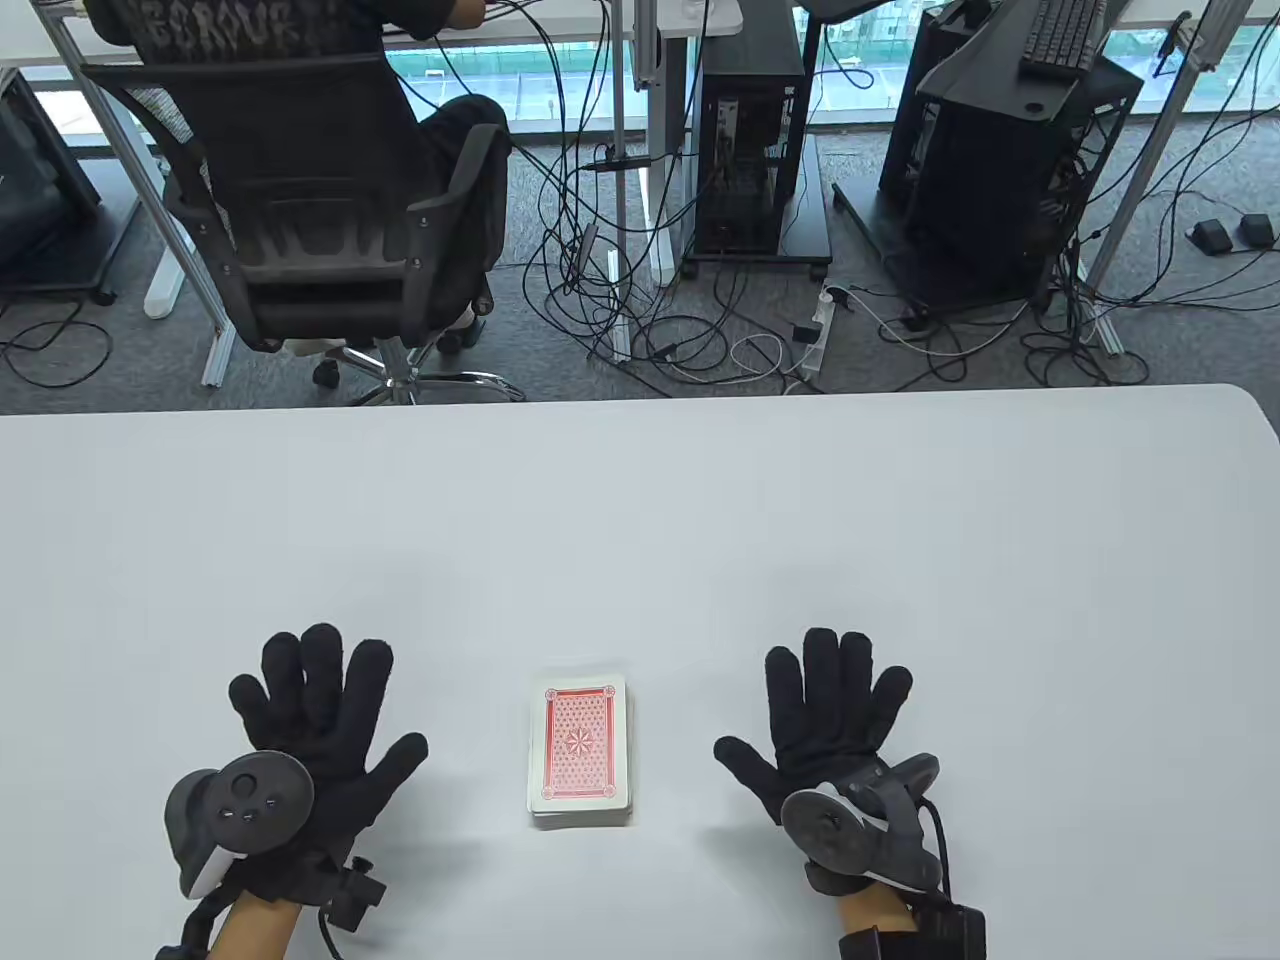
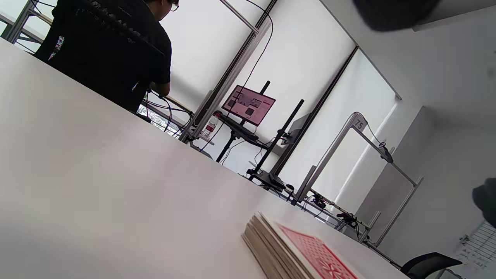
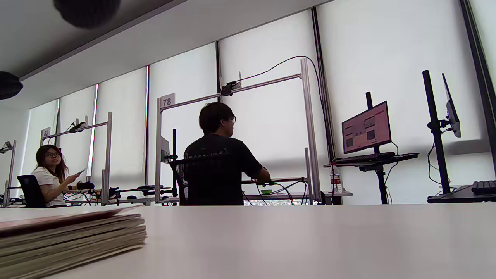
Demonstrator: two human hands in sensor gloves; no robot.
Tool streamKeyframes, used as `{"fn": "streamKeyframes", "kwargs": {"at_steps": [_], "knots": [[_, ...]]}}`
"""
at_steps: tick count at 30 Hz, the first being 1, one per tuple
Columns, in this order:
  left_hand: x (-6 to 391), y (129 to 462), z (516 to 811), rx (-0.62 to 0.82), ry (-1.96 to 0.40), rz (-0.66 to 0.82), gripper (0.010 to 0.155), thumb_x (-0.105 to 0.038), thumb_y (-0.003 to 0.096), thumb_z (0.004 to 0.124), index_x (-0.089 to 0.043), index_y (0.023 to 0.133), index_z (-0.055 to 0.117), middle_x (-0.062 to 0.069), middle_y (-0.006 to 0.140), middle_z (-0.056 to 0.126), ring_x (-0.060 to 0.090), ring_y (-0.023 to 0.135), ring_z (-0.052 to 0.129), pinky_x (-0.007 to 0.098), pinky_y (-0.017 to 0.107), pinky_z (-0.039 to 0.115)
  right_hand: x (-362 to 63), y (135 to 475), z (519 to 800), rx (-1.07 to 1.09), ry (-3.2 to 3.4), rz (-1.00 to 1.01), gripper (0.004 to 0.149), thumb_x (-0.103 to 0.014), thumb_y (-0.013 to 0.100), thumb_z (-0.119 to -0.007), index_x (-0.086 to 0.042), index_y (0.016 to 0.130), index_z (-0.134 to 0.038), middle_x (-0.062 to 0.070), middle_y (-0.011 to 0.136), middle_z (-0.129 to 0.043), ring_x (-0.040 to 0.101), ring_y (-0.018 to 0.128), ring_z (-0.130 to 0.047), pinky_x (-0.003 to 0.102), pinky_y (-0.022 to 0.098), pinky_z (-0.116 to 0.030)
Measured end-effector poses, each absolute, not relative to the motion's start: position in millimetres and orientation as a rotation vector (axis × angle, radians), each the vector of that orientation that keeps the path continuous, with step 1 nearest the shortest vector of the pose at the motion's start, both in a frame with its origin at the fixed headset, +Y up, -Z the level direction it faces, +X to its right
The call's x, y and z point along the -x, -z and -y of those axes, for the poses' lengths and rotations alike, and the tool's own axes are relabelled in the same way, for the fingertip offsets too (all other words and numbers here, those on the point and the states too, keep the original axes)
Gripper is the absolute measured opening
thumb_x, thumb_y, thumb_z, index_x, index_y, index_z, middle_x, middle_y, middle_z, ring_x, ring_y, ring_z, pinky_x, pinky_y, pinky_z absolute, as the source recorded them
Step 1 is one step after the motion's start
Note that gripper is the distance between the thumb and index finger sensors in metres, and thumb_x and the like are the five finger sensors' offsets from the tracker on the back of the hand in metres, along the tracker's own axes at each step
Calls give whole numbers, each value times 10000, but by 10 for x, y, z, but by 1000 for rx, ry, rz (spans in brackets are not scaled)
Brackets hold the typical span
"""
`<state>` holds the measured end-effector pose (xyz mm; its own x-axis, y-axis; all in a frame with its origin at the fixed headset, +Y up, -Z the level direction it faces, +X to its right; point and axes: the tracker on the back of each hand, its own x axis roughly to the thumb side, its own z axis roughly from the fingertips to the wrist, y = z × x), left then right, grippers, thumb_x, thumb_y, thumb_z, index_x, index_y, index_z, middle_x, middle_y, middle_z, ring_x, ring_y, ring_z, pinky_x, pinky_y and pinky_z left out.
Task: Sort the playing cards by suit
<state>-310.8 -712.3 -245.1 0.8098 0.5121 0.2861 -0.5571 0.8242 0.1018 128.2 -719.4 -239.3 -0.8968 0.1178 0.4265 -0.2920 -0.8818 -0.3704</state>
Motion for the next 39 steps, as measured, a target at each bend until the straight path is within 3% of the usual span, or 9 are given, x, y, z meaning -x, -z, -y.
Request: {"fn": "streamKeyframes", "kwargs": {"at_steps": [26, 31, 35, 39], "knots": [[3079, 2450, 7116, -182, -584, 274, 820, -699, 487, 654, -437, 1120, 203, -156, 1171, -83, 115, 1079, -265, 475, 716, -236, -1295, 2398, 7197, -583, -2757, 636, 887, -591, 572, -548, -99, 1047, 18, 310, 1064, -3, 568, 899, 25, 805, 525, -128], [3075, 2461, 7131, -173, -591, 277, 818, -696, 488, 656, -436, 1120, 208, -153, 1172, -77, 114, 1084, -256, 479, 729, -220, -1291, 2398, 7199, -586, -2740, 631, 952, -575, 558, -619, -73, 1026, 42, 281, 1072, -13, 543, 918, 12, 806, 531, -146], [3065, 2457, 7129, -180, -593, 282, 815, -695, 487, 657, -428, 1121, 219, -137, 1180, -58, 150, 1095, -228, 494, 764, -164, -1282, 2398, 7208, -590, -2723, 627, 984, -558, 546, -661, -61, 1020, 44, 285, 1072, -26, 549, 921, -6, 807, 539, -168], [3015, 2446, 7126, -201, -602, 311, 818, -702, 488, 653, -389, 1128, 251, -67, 1204, 18, 269, 1143, -69, 542, 830, 29, -1248, 2410, 7213, -601, -2657, 574, 1003, -542, 539, -684, -37, 1019, 37, 302, 1071, -44, 567, 923, -48, 804, 564, -211]]}}
